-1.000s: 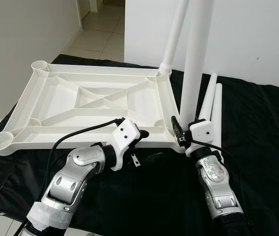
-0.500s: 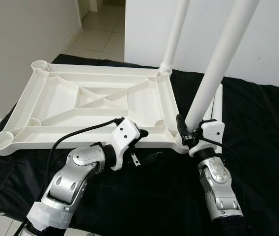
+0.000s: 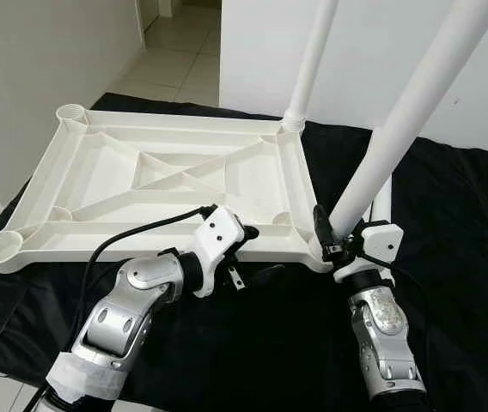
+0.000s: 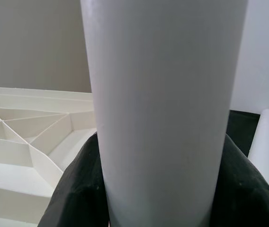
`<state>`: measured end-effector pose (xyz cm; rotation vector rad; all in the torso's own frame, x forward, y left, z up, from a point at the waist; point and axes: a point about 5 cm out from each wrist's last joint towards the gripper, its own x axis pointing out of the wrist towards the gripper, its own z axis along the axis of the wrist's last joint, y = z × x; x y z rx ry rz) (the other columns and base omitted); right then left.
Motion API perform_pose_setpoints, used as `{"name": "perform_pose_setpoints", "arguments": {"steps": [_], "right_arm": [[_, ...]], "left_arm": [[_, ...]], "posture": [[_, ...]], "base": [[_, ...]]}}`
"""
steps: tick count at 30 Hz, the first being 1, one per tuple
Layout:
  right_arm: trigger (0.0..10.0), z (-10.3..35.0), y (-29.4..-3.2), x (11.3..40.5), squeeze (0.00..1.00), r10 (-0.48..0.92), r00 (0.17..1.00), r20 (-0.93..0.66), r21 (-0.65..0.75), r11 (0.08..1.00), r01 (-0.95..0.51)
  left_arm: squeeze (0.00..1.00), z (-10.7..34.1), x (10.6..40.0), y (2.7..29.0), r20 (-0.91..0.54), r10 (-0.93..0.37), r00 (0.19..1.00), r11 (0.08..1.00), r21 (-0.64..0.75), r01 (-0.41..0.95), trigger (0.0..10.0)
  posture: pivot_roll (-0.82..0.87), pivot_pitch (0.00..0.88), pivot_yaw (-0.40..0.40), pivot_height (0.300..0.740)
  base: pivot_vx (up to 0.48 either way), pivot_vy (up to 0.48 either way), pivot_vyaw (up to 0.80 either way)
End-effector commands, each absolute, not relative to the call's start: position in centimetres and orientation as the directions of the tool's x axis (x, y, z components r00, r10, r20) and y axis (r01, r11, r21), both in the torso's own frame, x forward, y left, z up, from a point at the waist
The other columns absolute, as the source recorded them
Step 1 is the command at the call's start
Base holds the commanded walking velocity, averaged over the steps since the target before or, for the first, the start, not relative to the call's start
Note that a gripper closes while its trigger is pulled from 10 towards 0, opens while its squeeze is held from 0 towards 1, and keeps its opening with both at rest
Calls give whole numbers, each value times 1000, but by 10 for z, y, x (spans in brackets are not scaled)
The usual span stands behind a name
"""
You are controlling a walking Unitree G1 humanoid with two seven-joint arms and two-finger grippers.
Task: Building children table
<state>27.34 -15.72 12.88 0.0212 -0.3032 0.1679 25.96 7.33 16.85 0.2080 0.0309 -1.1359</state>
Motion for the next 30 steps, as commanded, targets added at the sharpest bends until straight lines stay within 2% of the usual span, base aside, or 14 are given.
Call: {"name": "perform_pose_setpoints", "arguments": {"steps": [1,7,13,22,25,27,29,30], "right_arm": [[10000,85,-169,267,0,72,995,64,106,991,-79],[10000,88,-171,275,0,54,998,40,73,996,-57],[10000,86,-170,284,0,77,996,-48,64,995,-74],[10000,93,-168,288,0,96,995,-40,35,995,-95],[10000,96,-165,285,0,27,1000,-3,34,999,-27],[10000,96,-162,284,0,-72,997,-12,41,997,72],[10000,96,-162,284,0,-72,997,-12,41,997,72],[10000,94,-161,285,0,-138,989,-43,60,988,141]], "left_arm": [[0,168,263,75,-133,-872,471,450,160,879,10000],[0,169,263,75,-134,-872,471,449,162,879,10000],[0,169,263,75,-136,-871,472,450,163,878,10000],[0,169,262,75,-134,-871,473,452,162,877,10000],[0,168,262,75,-133,-871,474,453,161,877,10000],[0,168,262,74,-132,-871,473,453,161,877,10000],[0,168,262,74,-132,-871,473,453,161,877,10000],[0,168,262,73,-131,-872,471,451,160,878,10000]], "posture": [[-19,76,-1,740],[-18,77,1,740],[-15,78,0,740],[-18,79,-4,740],[-18,76,-9,740],[-16,74,-13,740],[-16,74,-13,740],[-18,70,-13,740]], "base": [[0,0,0],[0,0,0],[0,0,0],[0,0,0],[0,0,0],[0,0,0],[0,0,0],[0,0,0]]}}
